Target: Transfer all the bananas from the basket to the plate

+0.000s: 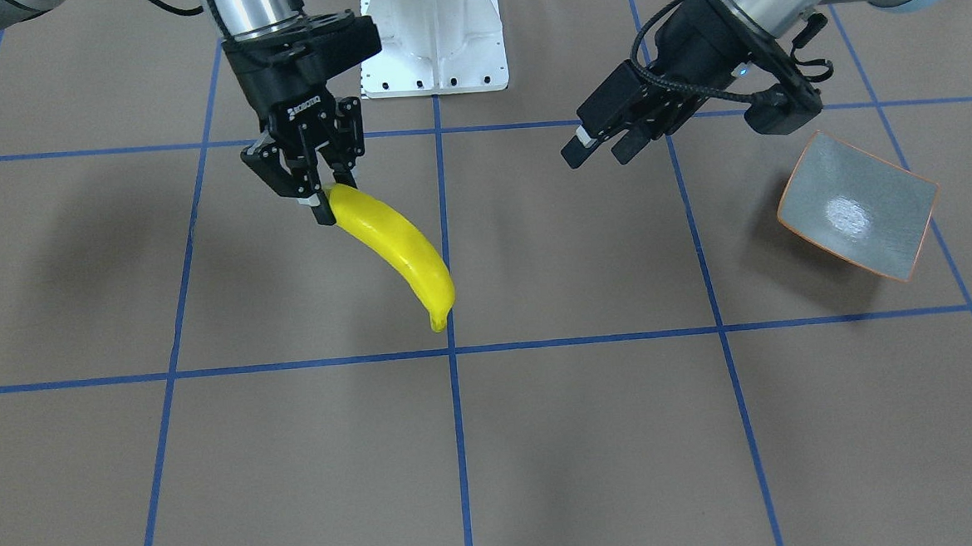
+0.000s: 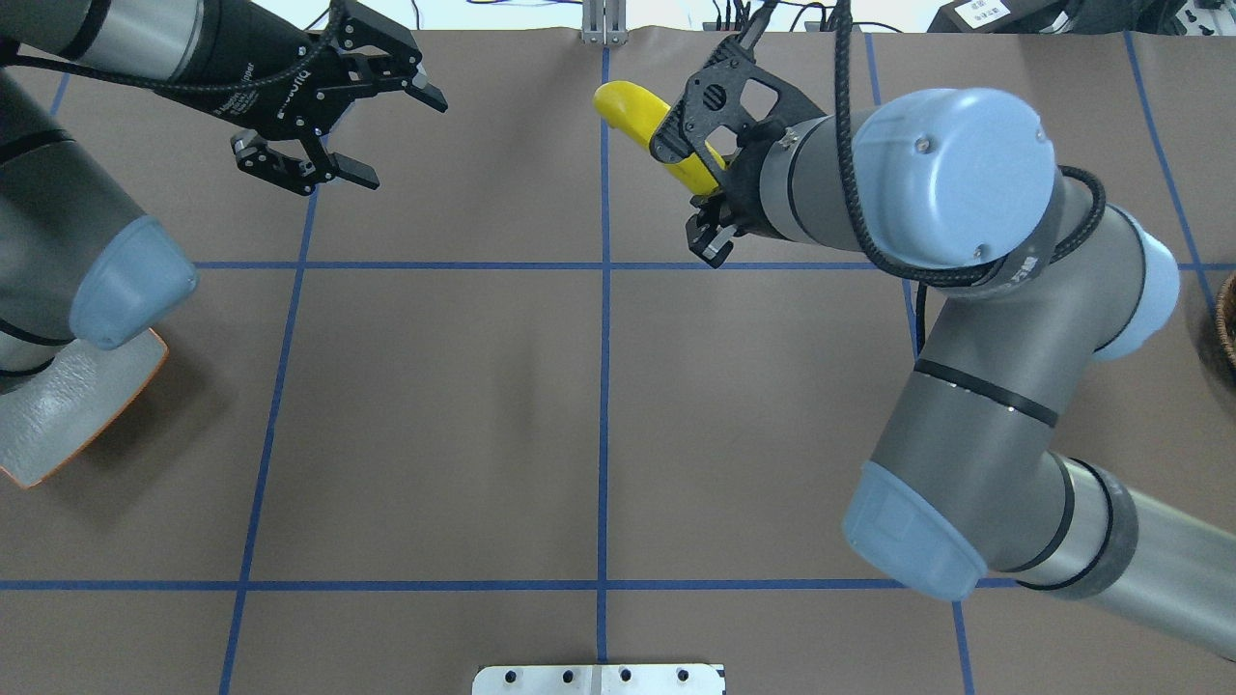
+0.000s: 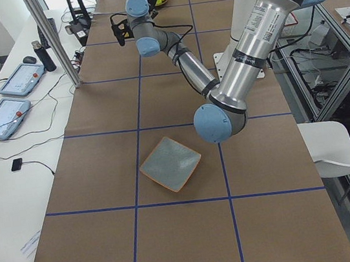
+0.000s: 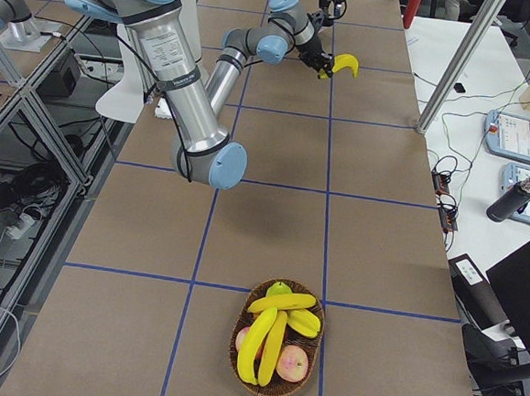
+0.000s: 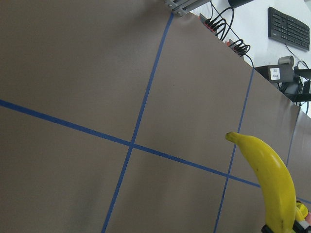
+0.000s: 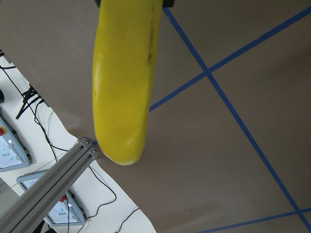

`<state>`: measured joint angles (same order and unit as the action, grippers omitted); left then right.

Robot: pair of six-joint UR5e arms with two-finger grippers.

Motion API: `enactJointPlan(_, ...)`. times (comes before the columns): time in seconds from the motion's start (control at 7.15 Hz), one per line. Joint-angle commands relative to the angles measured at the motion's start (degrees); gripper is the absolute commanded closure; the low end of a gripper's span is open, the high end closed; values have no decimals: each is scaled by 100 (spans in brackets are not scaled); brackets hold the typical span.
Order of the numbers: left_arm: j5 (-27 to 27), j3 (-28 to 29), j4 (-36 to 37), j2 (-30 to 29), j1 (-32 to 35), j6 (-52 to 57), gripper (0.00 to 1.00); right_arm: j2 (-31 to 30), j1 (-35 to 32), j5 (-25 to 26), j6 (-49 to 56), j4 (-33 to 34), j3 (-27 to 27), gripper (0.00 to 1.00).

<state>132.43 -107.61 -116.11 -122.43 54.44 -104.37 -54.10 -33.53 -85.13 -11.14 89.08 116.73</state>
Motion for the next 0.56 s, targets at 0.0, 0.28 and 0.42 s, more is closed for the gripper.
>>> enactJointPlan(0.0, -86, 100, 88, -184, -249, -627, 4, 241, 609, 863, -28, 153, -1, 100)
enactJointPlan(0.28, -183, 222, 89, -351, -398, -760, 4, 338, 1066, 1470, -46, 371, 8, 100)
enactJointPlan(0.42, -183, 266, 89, -387, -442, -821, 4, 504, 1138, 1534, -54, 538, 8, 100)
